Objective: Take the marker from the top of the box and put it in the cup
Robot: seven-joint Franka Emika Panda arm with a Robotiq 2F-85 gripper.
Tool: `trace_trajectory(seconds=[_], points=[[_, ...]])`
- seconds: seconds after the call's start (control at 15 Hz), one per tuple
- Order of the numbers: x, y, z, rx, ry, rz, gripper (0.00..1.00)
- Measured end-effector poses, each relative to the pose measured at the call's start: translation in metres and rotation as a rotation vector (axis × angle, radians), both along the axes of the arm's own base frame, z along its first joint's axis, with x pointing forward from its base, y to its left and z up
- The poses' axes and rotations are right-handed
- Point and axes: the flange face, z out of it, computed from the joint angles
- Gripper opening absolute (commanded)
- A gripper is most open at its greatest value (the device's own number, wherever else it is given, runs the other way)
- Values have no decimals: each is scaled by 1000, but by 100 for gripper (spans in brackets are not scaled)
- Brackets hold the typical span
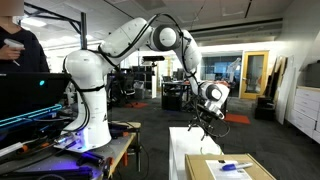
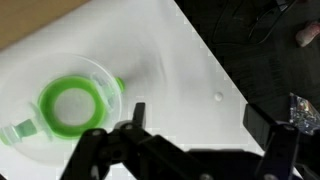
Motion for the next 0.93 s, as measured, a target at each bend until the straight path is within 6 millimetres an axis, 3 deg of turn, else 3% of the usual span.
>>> trace_trajectory(seconds=[0.47,0.93], points=[[2,0,1,-6,-9,13,100],[36,-6,25,-16,-120,28,100]])
